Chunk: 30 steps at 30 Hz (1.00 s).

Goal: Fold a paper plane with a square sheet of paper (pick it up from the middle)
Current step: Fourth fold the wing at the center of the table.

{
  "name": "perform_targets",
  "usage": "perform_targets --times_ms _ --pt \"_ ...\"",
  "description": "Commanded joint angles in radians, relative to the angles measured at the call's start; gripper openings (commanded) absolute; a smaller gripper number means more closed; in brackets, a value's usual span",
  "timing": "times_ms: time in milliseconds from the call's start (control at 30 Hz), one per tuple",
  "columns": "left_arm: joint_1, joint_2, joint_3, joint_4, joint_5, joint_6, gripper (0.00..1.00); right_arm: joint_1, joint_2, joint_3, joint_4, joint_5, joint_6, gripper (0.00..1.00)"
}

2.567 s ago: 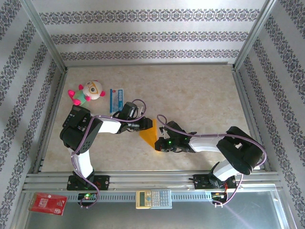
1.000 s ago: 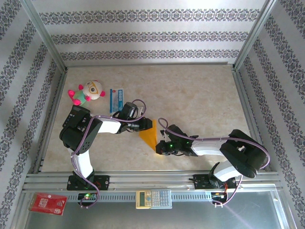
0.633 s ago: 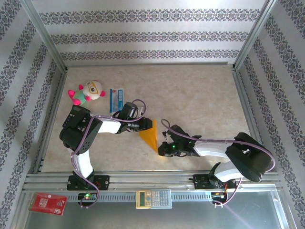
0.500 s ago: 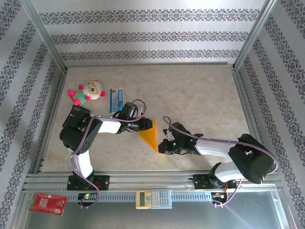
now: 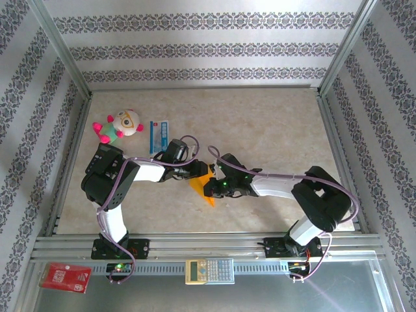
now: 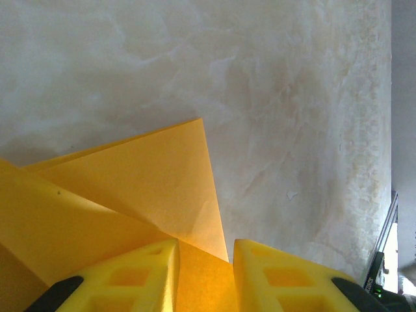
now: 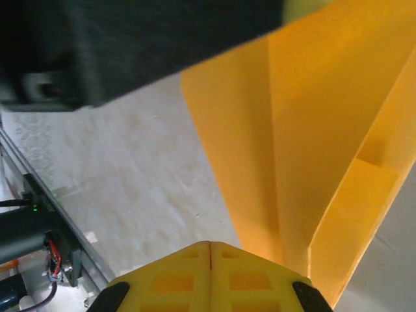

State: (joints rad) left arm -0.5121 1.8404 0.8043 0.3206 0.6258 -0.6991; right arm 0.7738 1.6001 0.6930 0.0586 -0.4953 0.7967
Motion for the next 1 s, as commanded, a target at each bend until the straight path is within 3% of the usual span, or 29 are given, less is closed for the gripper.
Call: perform_targets --times_ms 0,967 --pt "0.018 0.027 -0.018 -0.127 -0.072 0.024 0.30 -0.021 0.026 0.015 -0.011 0.011 -0.028 0.01" --pt "0.017 0.023 -0.021 -0.136 -0.082 0.034 0.30 -0.028 0.078 -0.118 -0.023 0.078 -0.015 0.00"
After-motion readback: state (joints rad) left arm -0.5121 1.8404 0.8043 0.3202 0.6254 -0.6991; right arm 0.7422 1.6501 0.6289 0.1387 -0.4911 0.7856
